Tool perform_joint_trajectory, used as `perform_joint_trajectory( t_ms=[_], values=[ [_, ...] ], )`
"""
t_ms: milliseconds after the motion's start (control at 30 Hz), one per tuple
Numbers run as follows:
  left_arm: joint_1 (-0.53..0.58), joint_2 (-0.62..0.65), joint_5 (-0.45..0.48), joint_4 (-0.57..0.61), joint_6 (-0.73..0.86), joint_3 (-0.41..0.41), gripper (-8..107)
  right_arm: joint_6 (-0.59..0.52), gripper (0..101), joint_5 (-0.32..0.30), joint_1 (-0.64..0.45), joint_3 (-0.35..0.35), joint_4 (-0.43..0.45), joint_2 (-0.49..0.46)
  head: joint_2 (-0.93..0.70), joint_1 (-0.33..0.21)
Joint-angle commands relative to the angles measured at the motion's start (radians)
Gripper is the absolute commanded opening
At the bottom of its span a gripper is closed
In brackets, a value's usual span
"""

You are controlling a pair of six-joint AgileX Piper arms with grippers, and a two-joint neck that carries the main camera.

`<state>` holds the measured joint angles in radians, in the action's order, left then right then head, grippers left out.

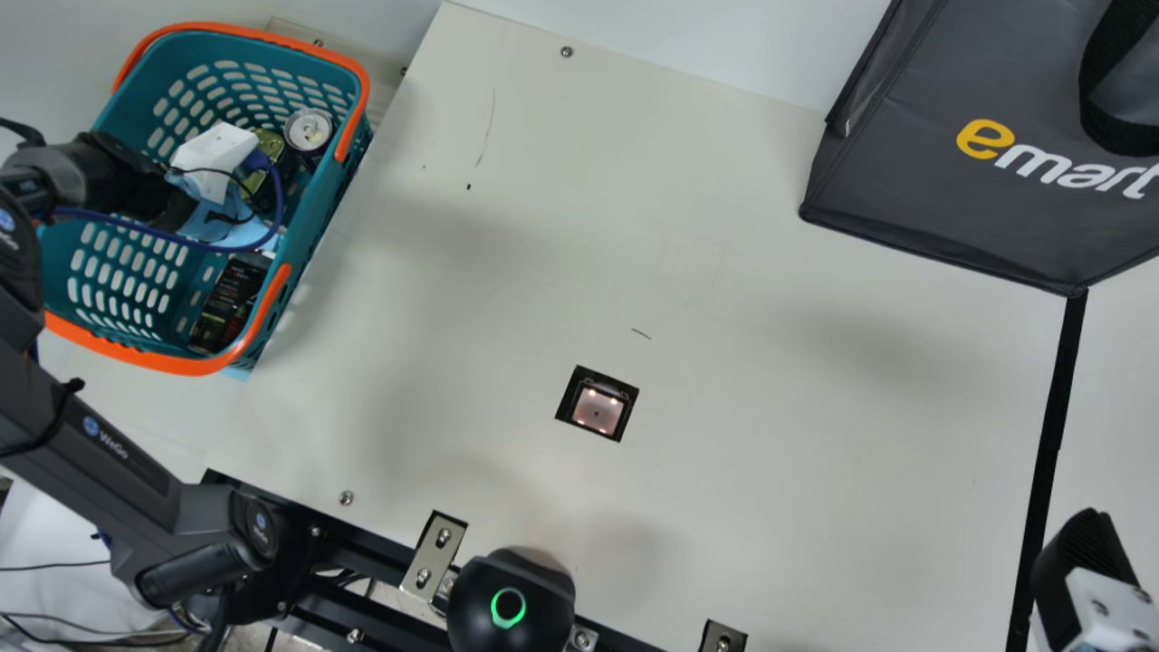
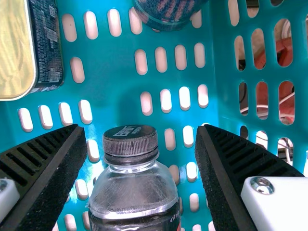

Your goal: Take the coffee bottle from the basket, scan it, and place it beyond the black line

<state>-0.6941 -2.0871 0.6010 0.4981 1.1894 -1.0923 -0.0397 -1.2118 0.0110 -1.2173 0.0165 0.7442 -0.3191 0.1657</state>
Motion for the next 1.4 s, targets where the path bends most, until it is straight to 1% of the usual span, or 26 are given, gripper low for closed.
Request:
perform_joint_trajectory(
  t_ms=[0, 367, 700, 1367],
  values=[
    [-0.003, 0.002, 0.002, 0.0, -0.001, -0.002, 90, 0.0, 91, 0.0, 0.0, 0.0, 0.0, 0.0, -0.002, -0.027],
    [-0.023, 0.007, 0.017, -0.008, 0.001, -0.028, 90, 0.0, 91, 0.001, 0.0, 0.0, 0.0, 0.0, -0.002, -0.027],
    [-0.012, 0.024, 0.02, 0.002, -0.001, -0.013, 90, 0.0, 91, 0.001, 0.0, 0.0, 0.0, 0.0, -0.002, -0.027],
    [-0.012, 0.024, 0.022, 0.001, 0.002, -0.015, 90, 0.0, 91, 0.001, 0.0, 0.0, 0.0, 0.0, -0.002, -0.027]
  ],
)
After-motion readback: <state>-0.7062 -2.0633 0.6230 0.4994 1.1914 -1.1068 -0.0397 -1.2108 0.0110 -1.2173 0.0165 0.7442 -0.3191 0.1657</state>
